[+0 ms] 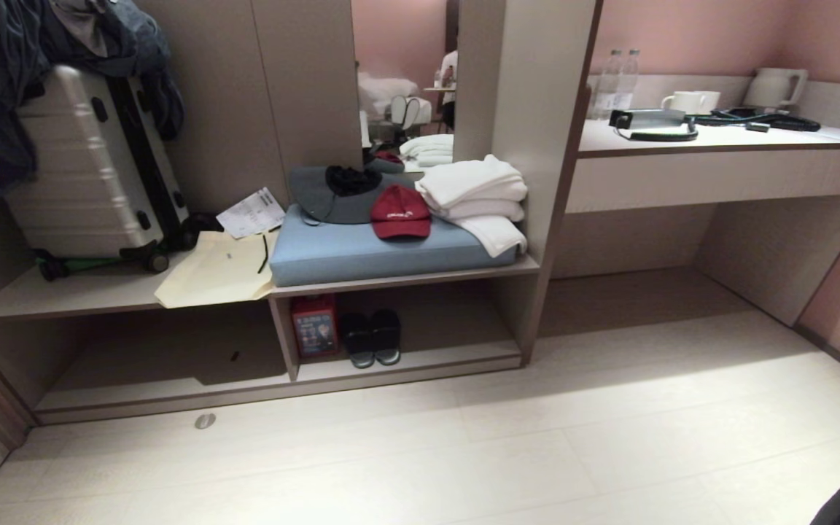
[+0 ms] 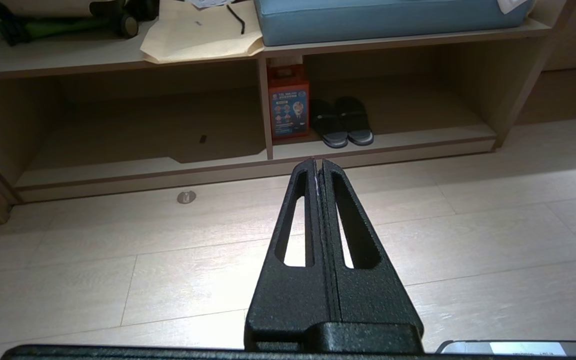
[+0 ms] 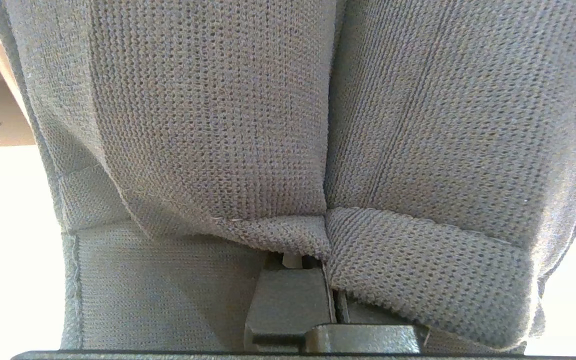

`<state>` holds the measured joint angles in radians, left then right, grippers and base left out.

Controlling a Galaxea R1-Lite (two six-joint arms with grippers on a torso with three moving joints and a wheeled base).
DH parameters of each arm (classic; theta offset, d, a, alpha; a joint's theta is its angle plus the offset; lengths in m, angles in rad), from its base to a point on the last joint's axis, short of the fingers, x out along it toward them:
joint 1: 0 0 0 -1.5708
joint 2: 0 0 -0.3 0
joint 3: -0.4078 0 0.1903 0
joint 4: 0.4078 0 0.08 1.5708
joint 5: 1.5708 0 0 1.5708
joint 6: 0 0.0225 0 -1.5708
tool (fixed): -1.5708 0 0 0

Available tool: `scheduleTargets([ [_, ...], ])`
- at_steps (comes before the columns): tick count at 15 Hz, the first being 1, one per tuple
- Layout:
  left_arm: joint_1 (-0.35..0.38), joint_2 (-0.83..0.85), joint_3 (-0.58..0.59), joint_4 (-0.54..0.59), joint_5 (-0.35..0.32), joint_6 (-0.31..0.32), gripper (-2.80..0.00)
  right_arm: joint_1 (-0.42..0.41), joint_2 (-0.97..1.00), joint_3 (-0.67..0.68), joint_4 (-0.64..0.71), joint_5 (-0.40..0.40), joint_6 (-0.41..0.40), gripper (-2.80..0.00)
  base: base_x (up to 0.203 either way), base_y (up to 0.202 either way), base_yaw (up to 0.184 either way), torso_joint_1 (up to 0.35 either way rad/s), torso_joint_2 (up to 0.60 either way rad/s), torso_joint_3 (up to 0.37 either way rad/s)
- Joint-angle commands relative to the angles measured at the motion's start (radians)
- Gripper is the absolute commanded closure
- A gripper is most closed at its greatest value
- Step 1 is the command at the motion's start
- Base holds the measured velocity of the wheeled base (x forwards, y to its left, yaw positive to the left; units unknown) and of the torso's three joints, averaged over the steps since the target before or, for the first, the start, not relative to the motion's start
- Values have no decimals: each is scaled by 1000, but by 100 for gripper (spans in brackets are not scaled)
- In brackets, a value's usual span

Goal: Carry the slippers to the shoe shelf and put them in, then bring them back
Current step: Place the slippers into the shoe cabinet

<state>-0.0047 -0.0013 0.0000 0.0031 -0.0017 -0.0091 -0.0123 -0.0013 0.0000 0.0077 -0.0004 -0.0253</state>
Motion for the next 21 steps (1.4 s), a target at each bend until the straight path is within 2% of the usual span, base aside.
scheduleTargets([
  [1,0,0,2,0,0,0,0,0,-3,2,0,0,-1,0,0,0,0,0,0,0],
  [3,0,1,2,0,0,1,0,0,-2,2,0,0,1,0,48,0,-1,0,0,0],
  [12,0,1,0,0,0,4,0,0,-3,2,0,0,-1,0,179,0,-1,3,3,3],
  [16,0,1,2,0,0,1,0,0,-3,2,0,0,1,0,0,0,0,2,2,-34],
  [21,0,1,2,0,0,-2,0,0,-3,2,0,0,1,0,0,0,0,2,4,-186],
])
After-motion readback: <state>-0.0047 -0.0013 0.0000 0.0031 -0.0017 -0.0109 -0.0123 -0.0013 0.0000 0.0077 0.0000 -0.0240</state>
